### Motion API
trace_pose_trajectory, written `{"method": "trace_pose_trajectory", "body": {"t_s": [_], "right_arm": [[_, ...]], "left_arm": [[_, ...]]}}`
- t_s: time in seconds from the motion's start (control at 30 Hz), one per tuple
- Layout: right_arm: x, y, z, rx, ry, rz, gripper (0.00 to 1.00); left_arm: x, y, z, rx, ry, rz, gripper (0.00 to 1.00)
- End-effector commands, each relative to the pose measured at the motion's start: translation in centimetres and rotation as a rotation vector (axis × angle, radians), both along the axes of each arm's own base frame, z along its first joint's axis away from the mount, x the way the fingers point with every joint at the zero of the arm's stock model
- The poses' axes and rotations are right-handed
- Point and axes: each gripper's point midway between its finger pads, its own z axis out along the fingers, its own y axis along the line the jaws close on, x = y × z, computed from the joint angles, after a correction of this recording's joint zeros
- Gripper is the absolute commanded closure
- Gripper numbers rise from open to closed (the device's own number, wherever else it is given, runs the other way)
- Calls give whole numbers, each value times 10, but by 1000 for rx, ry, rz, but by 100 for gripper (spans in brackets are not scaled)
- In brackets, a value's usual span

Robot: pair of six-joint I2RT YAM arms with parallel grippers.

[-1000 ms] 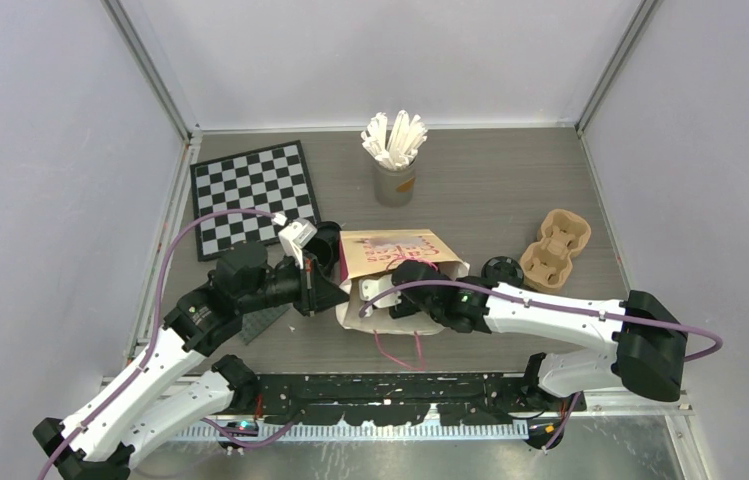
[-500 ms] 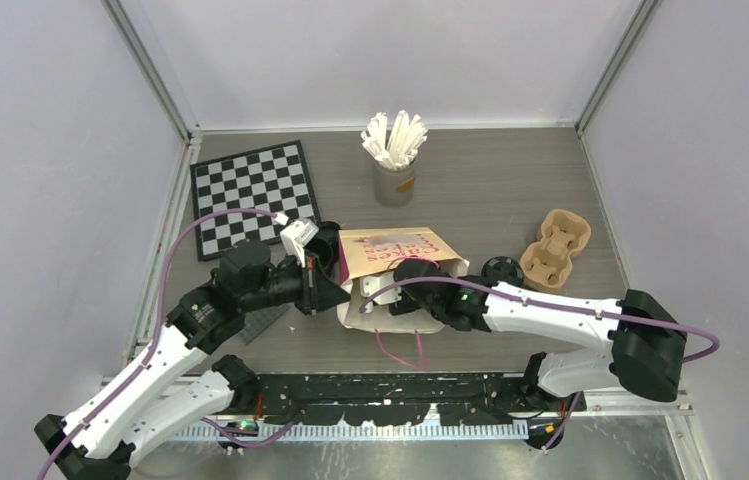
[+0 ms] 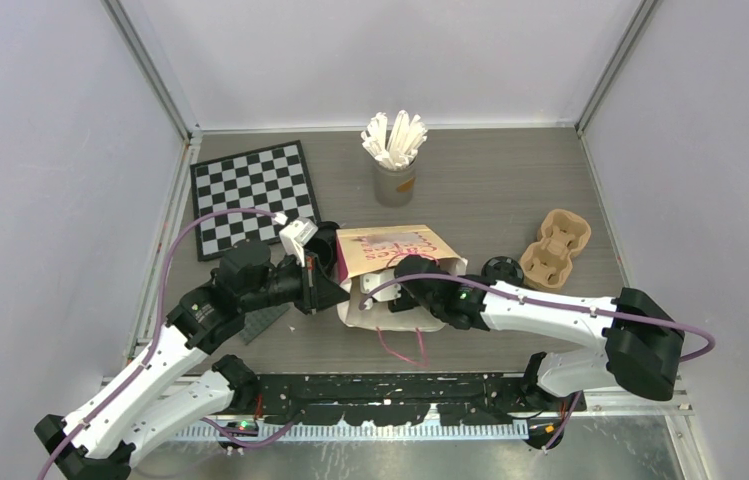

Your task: Pack the takeout coffee

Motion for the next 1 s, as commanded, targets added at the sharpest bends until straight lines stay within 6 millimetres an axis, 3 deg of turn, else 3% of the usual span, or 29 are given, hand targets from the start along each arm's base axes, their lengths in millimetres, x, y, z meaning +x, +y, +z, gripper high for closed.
{"method": "trace_pose_trajectory", "body": {"t_s": [0.0, 0.2, 0.47, 0.97], "right_arm": [[-2, -12, -18, -43, 43, -15, 23], [0, -11, -14, -44, 34, -10, 20], [-1, -10, 17, -16, 20, -9, 10], [-24, -21, 39, -20, 76, 13, 8]], "left_arm": [[-5, -2, 11, -34, 1, -17, 100], [-4, -2, 11, -34, 2, -14, 100], [-3, -2, 13, -34, -7, -13, 100], [2, -3, 9, -23, -8, -5, 100]]}}
